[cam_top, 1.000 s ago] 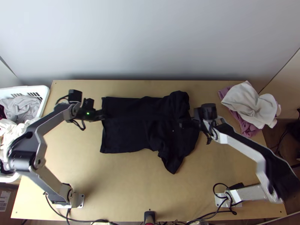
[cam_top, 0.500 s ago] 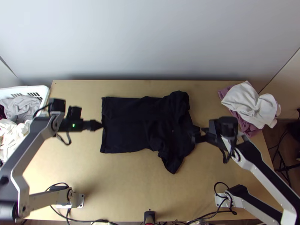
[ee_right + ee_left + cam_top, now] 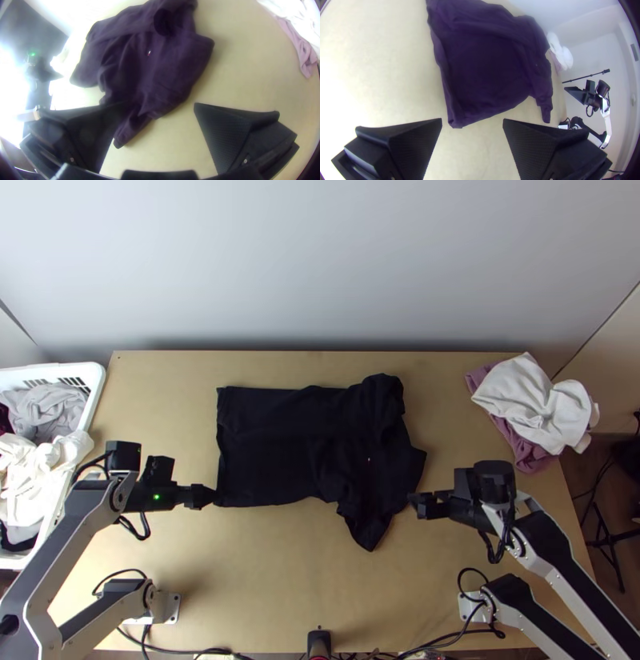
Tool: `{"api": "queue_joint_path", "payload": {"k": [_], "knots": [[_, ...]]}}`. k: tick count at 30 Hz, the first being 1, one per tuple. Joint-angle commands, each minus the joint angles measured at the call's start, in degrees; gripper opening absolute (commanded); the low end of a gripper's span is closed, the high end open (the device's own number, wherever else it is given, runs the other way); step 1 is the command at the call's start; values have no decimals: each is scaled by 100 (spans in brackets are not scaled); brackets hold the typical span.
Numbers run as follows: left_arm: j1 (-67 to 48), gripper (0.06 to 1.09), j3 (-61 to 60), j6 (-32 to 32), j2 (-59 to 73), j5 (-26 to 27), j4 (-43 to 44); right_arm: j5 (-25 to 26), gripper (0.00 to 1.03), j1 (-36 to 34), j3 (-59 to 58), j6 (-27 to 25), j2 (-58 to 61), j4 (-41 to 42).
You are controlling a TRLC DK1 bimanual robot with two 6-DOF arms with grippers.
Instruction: Fold the t-shirt
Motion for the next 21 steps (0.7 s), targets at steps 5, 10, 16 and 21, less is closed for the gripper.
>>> {"api": "queue_joint_path", "payload": {"k": [5,10,16,21], "knots": [[-28,95,-252,-387,311,-228,696,-595,96,608,-121,274,406,-85],[-169,95,-216,-580,592,-246,1074,-718,96,1346,-103,265,1434,-76],[-520,95,-190,-791,838,-404,1337,-912,96,1803,-51,361,2225,557],[-608,95,-190,-862,935,-527,1522,-965,96,1803,-103,634,2445,1190]]}}
